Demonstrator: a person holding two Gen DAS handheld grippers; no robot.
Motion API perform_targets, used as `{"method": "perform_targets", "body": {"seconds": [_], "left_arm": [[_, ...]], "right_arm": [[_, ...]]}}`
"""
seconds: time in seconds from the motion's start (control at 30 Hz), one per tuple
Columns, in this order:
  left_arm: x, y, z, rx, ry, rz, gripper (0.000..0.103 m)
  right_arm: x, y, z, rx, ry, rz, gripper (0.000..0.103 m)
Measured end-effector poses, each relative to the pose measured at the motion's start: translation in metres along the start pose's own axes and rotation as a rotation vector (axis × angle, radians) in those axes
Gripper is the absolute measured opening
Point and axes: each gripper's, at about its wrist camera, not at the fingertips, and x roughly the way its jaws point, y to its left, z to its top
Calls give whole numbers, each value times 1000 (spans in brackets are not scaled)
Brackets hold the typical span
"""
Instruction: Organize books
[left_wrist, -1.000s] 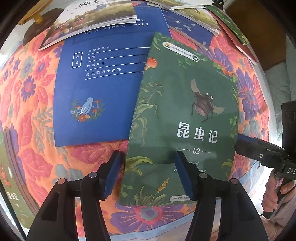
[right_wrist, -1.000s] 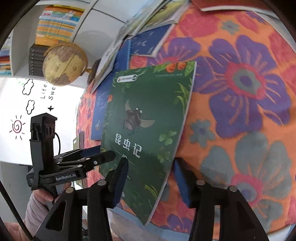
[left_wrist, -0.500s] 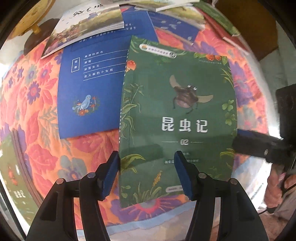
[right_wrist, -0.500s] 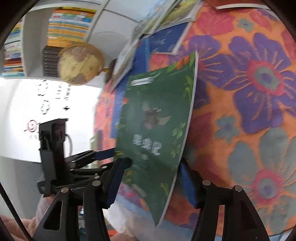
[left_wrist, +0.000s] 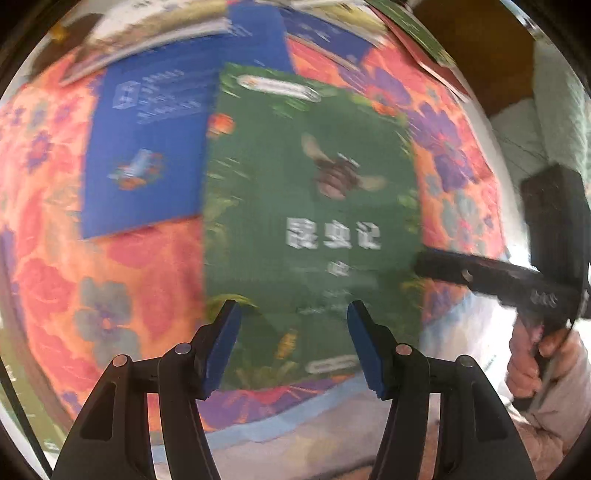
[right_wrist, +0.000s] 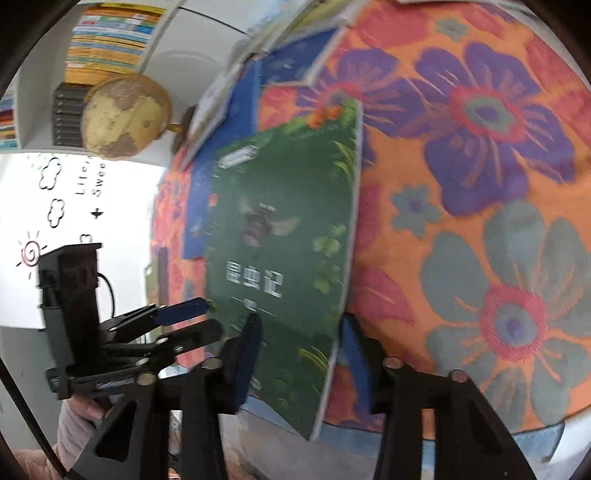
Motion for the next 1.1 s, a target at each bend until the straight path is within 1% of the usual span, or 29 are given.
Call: {"method": "perform_targets", "body": {"seconds": [0.03, 0.1, 0.17, 0.2, 0.27, 0.3, 0.37, 0.4, 0.43, 0.47, 0.53, 0.63, 0.7, 0.77, 0.8, 0.87, 0.9, 0.97, 1.1], "left_arm": [[0, -5, 0, 22, 5, 28, 57], [1, -11, 0, 42, 10, 53, 57], [0, -9, 0, 26, 7, 67, 57], [-1, -5, 0, 8, 3, 74, 57], [-7, 9, -2, -47, -12, 49, 57], [-10, 17, -3, -76, -18, 50, 57], [-8, 35, -2, -139, 0, 92, 57], [-4, 43, -3, -166, 14, 96, 57], [-2, 50, -3, -195, 13, 62, 57], [-5, 54, -3, -209, -4, 39, 57], [-7, 57, -3, -220, -2, 24, 57], [-7, 51, 4, -180, -8, 43, 57], [-5, 40, 11, -164, -11, 46, 57], [-3, 31, 19, -146, -14, 19, 58], [-2, 24, 22, -132, -9, 39, 57], [2, 11, 24, -70, 11, 117, 58], [2, 5, 25, -49, 8, 136, 59], [-1, -2, 24, -24, -9, 155, 57], [-19, -12, 17, -3, -70, 135, 57]], "right_arm": [[-1, -4, 1, 14, 5, 18, 34], [-2, -10, 3, 37, 8, 44, 34], [-2, -13, 4, 46, 8, 58, 34], [-3, -14, 3, 43, 11, 58, 34], [-3, -15, 4, 33, 19, 59, 34], [-3, -15, 4, 31, 23, 61, 34], [-3, -15, 5, 32, 28, 70, 34], [-3, -17, 5, 34, 30, 78, 34], [-3, -18, 5, 36, 33, 87, 34], [-3, -20, 6, 40, 35, 97, 33], [-2, -22, 6, 44, 40, 112, 33], [-1, -22, 8, 42, 45, 124, 33], [0, -21, 8, 30, 48, 118, 33], [0, -17, 9, 5, 49, 98, 33], [1, -14, 9, -6, 48, 86, 33], [1, -7, 9, -33, 47, 54, 34], [2, -4, 9, -42, 45, 44, 34], [1, 1, 8, -65, 37, 14, 35], [-2, 17, 7, -136, 15, -49, 35]]}}
